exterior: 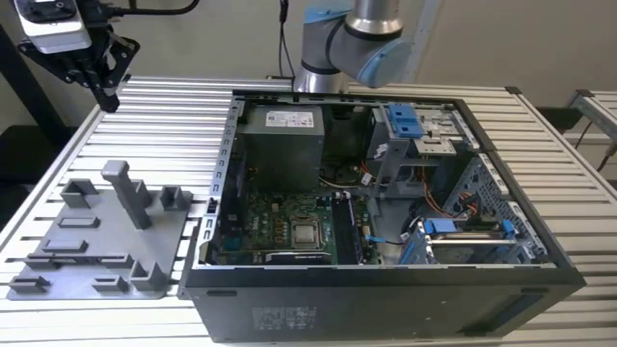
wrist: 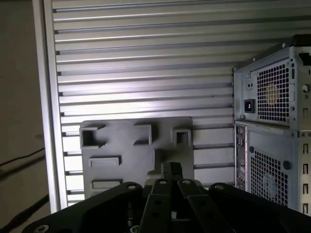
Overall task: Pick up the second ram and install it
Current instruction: 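Reach for the second ram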
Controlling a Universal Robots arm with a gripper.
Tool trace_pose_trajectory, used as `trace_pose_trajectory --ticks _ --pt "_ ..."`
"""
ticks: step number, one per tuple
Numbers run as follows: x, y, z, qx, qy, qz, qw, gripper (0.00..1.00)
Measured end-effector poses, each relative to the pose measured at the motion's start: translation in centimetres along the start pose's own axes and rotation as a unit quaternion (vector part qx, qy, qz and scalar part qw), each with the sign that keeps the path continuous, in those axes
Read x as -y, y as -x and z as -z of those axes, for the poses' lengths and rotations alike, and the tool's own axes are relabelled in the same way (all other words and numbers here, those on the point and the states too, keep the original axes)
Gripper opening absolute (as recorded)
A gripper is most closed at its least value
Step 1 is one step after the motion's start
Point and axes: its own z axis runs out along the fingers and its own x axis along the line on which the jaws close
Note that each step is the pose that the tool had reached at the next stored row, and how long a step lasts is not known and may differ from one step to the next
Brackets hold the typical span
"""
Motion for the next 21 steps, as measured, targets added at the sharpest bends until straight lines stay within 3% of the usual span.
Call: trace_pose_trajectory --ticks 13,21 --pt "0.34 -4.35 -0.08 -0.0001 0.0002 0.000 1.0000 0.11" --pt "0.40 -4.70 -0.09 -0.0001 0.0002 0.000 1.0000 0.11"
